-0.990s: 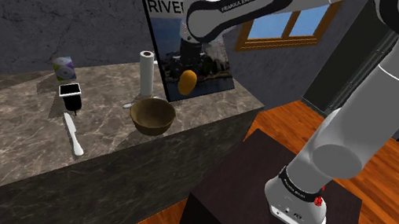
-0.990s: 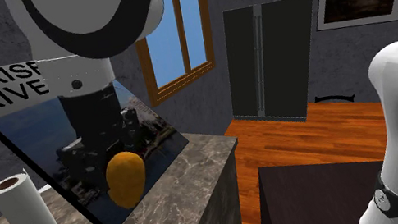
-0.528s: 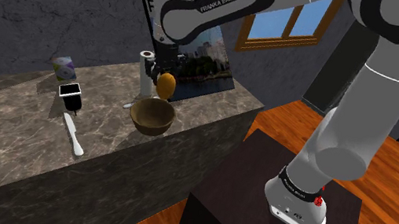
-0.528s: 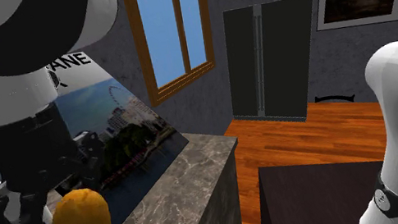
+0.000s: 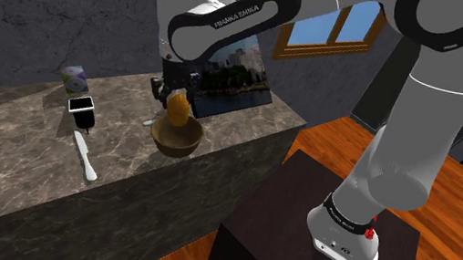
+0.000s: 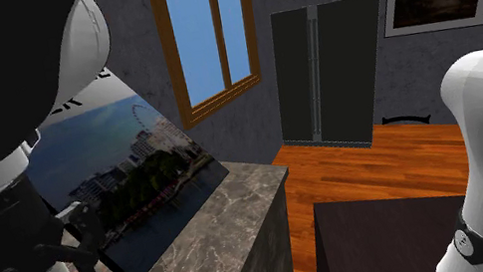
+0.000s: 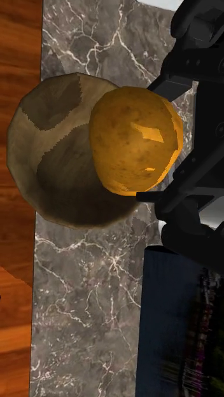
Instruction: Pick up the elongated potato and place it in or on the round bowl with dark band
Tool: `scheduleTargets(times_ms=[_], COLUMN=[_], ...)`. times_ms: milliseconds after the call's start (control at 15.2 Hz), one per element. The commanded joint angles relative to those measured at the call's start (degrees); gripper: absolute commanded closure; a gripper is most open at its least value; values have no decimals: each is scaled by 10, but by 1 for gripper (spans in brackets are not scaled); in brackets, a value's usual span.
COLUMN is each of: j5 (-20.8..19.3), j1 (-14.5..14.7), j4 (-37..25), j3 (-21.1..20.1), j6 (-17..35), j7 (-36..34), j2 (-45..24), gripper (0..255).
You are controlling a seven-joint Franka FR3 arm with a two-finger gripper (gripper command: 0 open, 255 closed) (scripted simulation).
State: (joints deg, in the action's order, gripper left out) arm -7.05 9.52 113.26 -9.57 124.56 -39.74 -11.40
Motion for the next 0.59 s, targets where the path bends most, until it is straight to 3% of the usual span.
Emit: scheduleTargets(times_ms=[0, 528], j5=[-3, -14], j1=[1, 3], j4=[6, 25], j3=[0, 4], j6=[14, 64], j7=[-3, -13], j2=[-8, -39], gripper=[255, 255])
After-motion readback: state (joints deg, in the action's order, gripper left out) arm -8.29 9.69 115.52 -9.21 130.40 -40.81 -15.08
